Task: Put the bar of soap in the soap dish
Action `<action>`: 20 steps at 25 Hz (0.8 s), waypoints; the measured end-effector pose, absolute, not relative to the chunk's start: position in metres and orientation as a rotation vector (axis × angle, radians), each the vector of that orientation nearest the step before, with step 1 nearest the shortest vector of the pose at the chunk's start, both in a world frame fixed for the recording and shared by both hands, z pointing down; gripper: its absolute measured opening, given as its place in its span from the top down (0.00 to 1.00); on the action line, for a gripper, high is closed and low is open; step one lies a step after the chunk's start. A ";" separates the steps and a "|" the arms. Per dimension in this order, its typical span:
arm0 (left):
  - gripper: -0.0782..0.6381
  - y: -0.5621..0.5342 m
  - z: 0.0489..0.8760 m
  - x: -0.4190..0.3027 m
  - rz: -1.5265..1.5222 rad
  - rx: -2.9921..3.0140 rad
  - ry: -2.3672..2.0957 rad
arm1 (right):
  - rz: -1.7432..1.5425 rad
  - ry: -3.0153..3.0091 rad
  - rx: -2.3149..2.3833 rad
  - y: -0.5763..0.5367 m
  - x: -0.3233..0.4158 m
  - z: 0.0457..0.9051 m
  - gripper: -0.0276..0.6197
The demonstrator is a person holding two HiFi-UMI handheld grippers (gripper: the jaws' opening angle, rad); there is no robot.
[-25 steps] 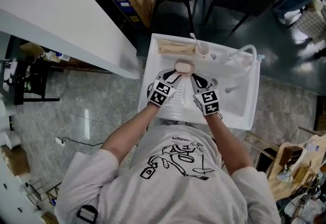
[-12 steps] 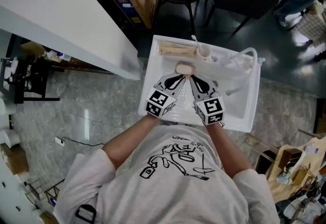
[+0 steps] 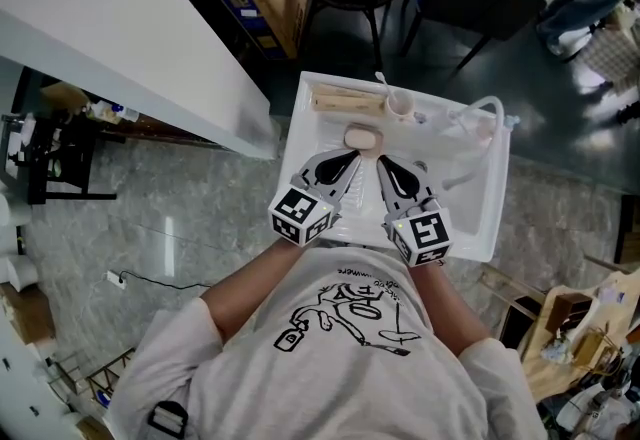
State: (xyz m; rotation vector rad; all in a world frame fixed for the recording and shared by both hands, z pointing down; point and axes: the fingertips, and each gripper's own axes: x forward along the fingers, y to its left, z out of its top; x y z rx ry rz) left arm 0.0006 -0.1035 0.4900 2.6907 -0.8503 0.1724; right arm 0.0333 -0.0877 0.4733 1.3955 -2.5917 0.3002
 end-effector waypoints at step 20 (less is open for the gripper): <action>0.89 -0.078 0.417 0.000 -0.011 2.735 -0.830 | 0.213 -2.699 1.402 -0.062 0.023 0.407 0.92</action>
